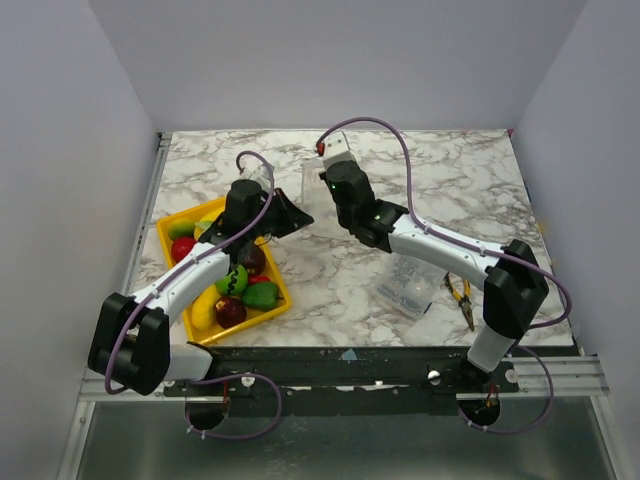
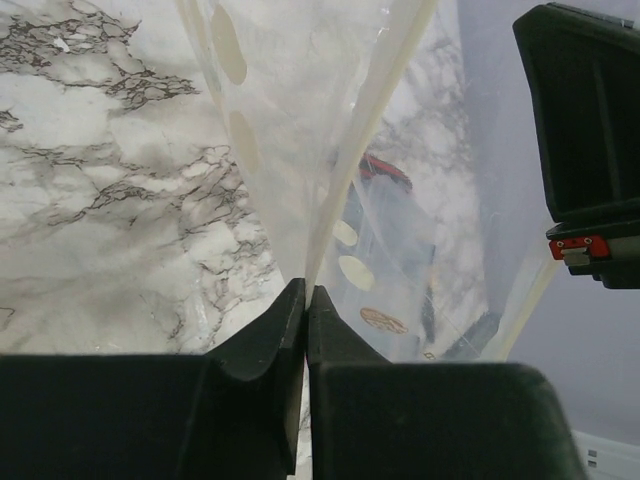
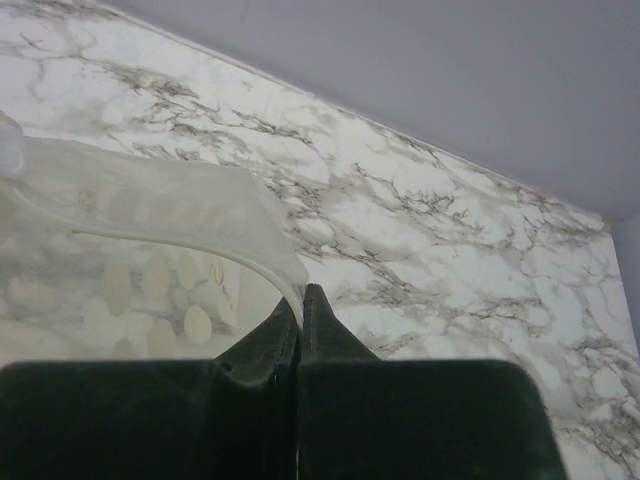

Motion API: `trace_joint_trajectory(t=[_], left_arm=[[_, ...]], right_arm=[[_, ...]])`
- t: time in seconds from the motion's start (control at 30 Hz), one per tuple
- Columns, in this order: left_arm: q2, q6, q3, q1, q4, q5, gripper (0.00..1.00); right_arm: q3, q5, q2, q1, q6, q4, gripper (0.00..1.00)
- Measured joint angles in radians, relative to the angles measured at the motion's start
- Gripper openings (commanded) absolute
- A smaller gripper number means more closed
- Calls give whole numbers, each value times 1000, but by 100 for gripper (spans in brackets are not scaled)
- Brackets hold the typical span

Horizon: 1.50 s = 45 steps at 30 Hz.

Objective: Place the food in the zip-top bag and seal the zipper
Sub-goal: Open the zipper of the food storage bag, then pick up the fake fruit from the bin.

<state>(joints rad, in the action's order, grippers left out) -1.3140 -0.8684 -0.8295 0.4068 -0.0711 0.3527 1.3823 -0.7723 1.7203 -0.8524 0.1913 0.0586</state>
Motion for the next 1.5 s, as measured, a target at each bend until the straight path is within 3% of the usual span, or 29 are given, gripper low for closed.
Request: trace_joint_trajectory(t=[0.3, 0.4, 0.63, 0.83, 1.13, 1.5], left_arm=[[26, 80, -1, 0, 48, -14, 73], [100, 151, 0, 0, 108, -54, 81], [374, 304, 39, 0, 285, -258, 92], [507, 245, 109, -2, 514, -569, 95], [506, 70, 172, -6, 726, -835, 96], [385, -5, 196, -6, 736, -872, 91]], right_arm=[[0, 67, 2, -2, -16, -27, 1], [0, 89, 6, -1, -34, -45, 1], [0, 132, 14, -1, -68, -77, 0], [0, 143, 21, -1, -87, -90, 1], [0, 154, 32, -1, -102, -98, 1], [0, 183, 36, -1, -105, -109, 0]])
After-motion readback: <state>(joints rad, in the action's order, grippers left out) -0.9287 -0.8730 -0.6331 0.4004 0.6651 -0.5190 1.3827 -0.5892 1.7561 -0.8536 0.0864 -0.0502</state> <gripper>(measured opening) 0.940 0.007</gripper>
